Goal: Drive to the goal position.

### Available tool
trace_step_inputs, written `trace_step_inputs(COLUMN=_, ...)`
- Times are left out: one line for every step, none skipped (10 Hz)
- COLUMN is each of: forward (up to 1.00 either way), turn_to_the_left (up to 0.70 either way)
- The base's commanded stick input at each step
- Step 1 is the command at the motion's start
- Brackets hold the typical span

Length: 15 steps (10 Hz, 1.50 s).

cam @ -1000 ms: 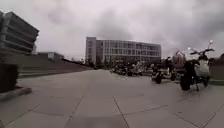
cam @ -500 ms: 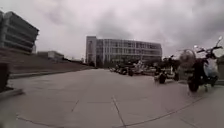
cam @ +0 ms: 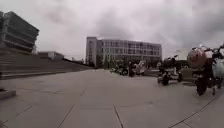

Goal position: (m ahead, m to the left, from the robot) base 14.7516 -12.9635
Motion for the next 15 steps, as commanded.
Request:
trace_step_inputs(forward=0.50, turn_to_the_left=0.00)
trace_step_inputs(forward=0.50, turn_to_the_left=0.00)
trace_step_inputs(forward=0.50, turn_to_the_left=0.00)
trace_step_inputs(forward=0.50, turn_to_the_left=0.00)
trace_step_inputs(forward=0.50, turn_to_the_left=0.00)
trace_step_inputs(forward=0.50, turn_to_the_left=0.00)
trace_step_inputs(forward=0.50, turn_to_the_left=0.00)
trace_step_inputs(forward=0.50, turn_to_the_left=0.00)
trace_step_inputs(forward=0.50, turn_to_the_left=0.00)
trace_step_inputs(forward=0.50, turn_to_the_left=0.00)
trace_step_inputs(forward=0.50, turn_to_the_left=0.00)
trace_step_inputs(forward=0.50, turn_to_the_left=0.00)
trace_step_inputs(forward=0.50, turn_to_the_left=0.00)
trace_step_inputs(forward=0.50, turn_to_the_left=0.00)
trace_step_inputs(forward=0.50, turn_to_the_left=0.00)
